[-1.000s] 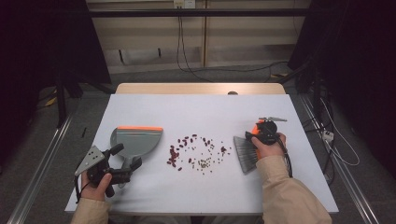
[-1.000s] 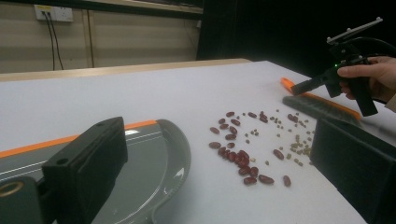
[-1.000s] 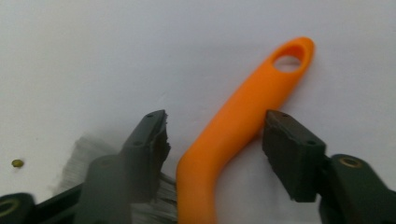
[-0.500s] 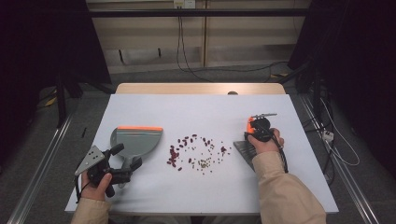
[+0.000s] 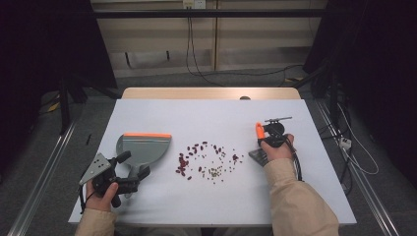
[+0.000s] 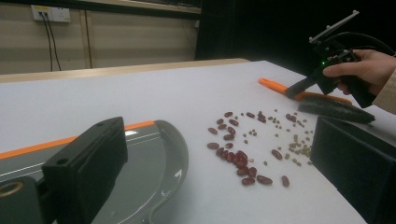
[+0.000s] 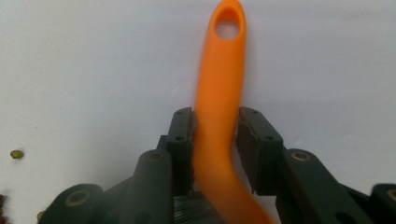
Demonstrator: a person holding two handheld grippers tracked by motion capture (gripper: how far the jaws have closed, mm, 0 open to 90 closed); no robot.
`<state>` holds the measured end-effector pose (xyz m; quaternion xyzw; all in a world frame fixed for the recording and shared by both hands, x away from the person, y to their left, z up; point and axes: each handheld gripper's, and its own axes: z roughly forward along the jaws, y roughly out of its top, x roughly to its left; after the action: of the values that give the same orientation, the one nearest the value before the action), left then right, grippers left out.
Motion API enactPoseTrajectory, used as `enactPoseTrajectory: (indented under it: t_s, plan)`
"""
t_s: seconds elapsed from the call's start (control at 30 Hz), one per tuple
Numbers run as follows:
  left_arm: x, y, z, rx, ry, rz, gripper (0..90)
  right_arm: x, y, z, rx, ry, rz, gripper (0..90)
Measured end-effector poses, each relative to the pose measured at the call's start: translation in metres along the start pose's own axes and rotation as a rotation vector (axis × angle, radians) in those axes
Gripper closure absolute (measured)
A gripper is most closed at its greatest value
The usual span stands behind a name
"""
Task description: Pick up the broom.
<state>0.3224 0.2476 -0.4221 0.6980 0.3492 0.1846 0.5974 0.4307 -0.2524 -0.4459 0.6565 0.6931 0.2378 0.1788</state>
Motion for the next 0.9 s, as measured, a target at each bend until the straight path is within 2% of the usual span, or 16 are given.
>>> enactPoseTrajectory:
  t_s: [0.1, 0.27, 0.33, 0.43, 0.5, 0.9]
  plan:
    - [-0.0003, 0.0002, 0.0005, -0.002, -0.002, -0.001, 4.0, -0.0006, 0.0011, 0.0006, 0.006, 0.002, 0.003, 68.1]
    - [-0.0014, 0.0004, 0.0021, -0.001, -0.007, 0.000, 4.0, 0.0006, -0.0001, 0.0013, -0.002, -0.006, -0.020, 69.5]
    - [-0.0016, 0.0007, 0.0029, 0.000, -0.006, 0.002, 4.0, -0.0010, -0.0006, 0.0013, -0.003, 0.006, -0.011, 69.7]
    - [-0.0025, 0.0013, 0.0037, -0.003, -0.011, 0.004, 4.0, 0.0015, -0.0002, 0.0018, -0.003, -0.013, -0.010, 71.0]
    - [-0.0029, 0.0012, 0.0039, -0.002, -0.012, 0.006, 4.0, -0.0005, 0.0000, 0.0019, 0.000, 0.001, 0.007, 71.1]
    - [-0.0027, 0.0019, 0.0026, -0.005, -0.007, 0.009, 4.0, -0.0032, -0.0004, 0.0015, -0.004, 0.019, 0.001, 71.3]
